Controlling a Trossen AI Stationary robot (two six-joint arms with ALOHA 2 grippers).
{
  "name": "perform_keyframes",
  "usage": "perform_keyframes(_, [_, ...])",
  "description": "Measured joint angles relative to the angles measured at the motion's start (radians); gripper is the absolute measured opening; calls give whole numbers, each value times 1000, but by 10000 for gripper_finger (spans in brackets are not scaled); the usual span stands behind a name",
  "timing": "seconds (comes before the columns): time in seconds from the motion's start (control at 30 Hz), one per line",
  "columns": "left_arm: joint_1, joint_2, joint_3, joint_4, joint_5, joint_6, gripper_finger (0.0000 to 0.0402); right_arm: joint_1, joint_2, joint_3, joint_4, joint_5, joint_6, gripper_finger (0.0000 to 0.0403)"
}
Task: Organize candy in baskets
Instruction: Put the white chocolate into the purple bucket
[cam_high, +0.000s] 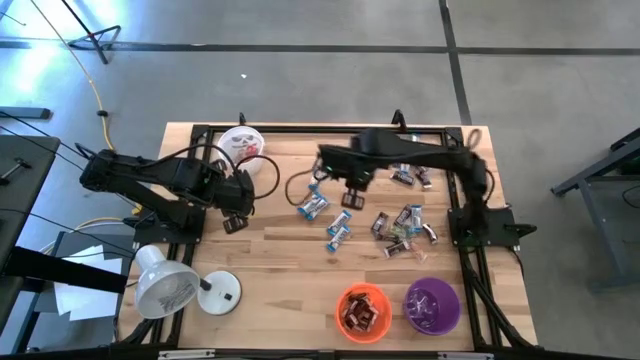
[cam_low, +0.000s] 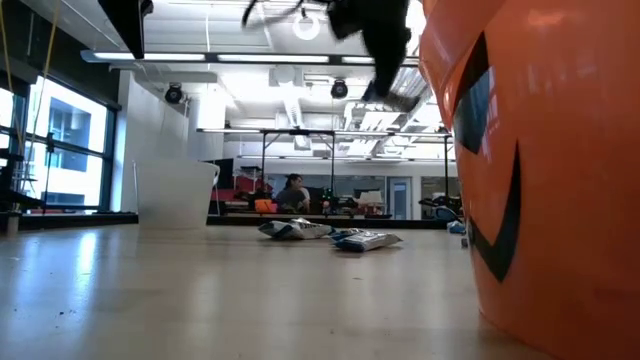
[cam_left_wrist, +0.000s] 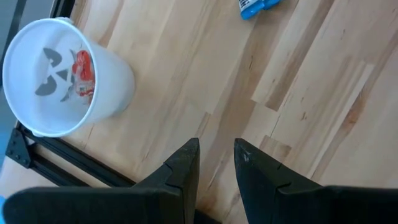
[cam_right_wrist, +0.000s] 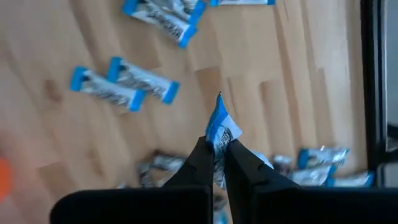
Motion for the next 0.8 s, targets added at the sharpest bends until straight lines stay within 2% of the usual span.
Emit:
perform_keyframes(0.13, [0, 0, 0, 0, -3, 11, 88, 82, -135, -115, 0, 86, 200, 4])
perform_keyframes(0.23, [0, 0, 0, 0, -6, 11, 88, 145, -234, -242, 0, 93, 377, 5])
perform_keyframes(0.37, [0, 0, 0, 0, -8, 17, 88, 262, -352, -416, -1, 10, 642, 5])
perform_keyframes(0.5, [0, 0, 0, 0, -30, 16, 88, 424, -433, -523, 6, -74, 880, 5])
perform_keyframes(0.67, [0, 0, 0, 0, -30, 2, 88, 646, -464, -551, 19, -165, 1155, 5])
perform_keyframes(0.8, [0, 0, 0, 0, -29, -14, 88, 793, -463, -542, 62, -187, 1340, 5])
